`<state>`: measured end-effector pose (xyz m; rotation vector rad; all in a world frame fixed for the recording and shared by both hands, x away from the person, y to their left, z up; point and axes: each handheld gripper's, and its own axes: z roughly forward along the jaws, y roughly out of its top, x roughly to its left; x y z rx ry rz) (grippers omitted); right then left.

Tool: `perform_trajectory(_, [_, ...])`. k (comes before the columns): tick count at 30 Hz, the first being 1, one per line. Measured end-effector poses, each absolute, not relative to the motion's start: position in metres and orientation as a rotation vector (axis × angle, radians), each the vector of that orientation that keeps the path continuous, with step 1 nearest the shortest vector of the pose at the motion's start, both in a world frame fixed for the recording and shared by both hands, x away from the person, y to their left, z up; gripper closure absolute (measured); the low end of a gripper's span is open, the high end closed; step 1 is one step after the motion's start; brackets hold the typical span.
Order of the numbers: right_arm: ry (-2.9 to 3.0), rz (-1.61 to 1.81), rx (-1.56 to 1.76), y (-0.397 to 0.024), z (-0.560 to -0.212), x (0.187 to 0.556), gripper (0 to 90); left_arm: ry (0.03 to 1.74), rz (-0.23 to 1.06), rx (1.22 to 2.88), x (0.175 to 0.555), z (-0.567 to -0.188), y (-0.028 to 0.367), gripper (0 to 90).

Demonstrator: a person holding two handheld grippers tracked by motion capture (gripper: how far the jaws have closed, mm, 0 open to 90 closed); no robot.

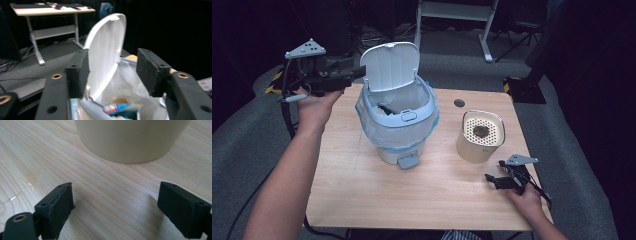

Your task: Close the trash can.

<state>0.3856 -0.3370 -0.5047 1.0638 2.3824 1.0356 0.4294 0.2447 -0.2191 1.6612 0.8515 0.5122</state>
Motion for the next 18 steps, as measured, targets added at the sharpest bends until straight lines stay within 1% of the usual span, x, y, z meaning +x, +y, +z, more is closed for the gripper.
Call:
perform_trajectory(1, [2.382, 1.036, 1.064, -0.337, -0.505, 0.386, 13.1, 0.865, 0.526, 1.654, 0.432, -0.217, 0.244, 47.0])
perform_trajectory(3, [2.382, 1.035, 1.063, -0.337, -0.505, 0.386, 13.1, 0.877, 0.538, 1.637, 0.437, -0.215, 0.242, 52.5])
perform_trajectory(4, [2.383, 1.035, 1.063, -0.337, -0.505, 0.386, 13.1, 0.885, 0.552, 1.628, 0.439, -0.213, 0.242, 56.7])
perform_trajectory(5, [2.382, 1.036, 1.062, -0.337, -0.505, 0.386, 13.3, 0.894, 0.57, 1.623, 0.442, -0.21, 0.241, 62.9])
perform_trajectory(7, [2.385, 1.038, 1.058, -0.337, -0.505, 0.385, 13.3, 0.906, 0.594, 1.617, 0.445, -0.208, 0.24, 68.5])
perform_trajectory(14, [2.392, 1.039, 1.045, -0.336, -0.505, 0.385, 13.6, 0.959, 0.623, 1.639, 0.461, -0.203, 0.237, 83.6])
perform_trajectory(17, [2.393, 1.04, 1.042, -0.336, -0.505, 0.385, 13.6, 0.993, 0.594, 1.656, 0.474, -0.204, 0.237, 89.3])
perform_trajectory(18, [2.393, 1.039, 1.043, -0.336, -0.505, 0.385, 13.6, 1.004, 0.583, 1.66, 0.478, -0.204, 0.238, 89.5])
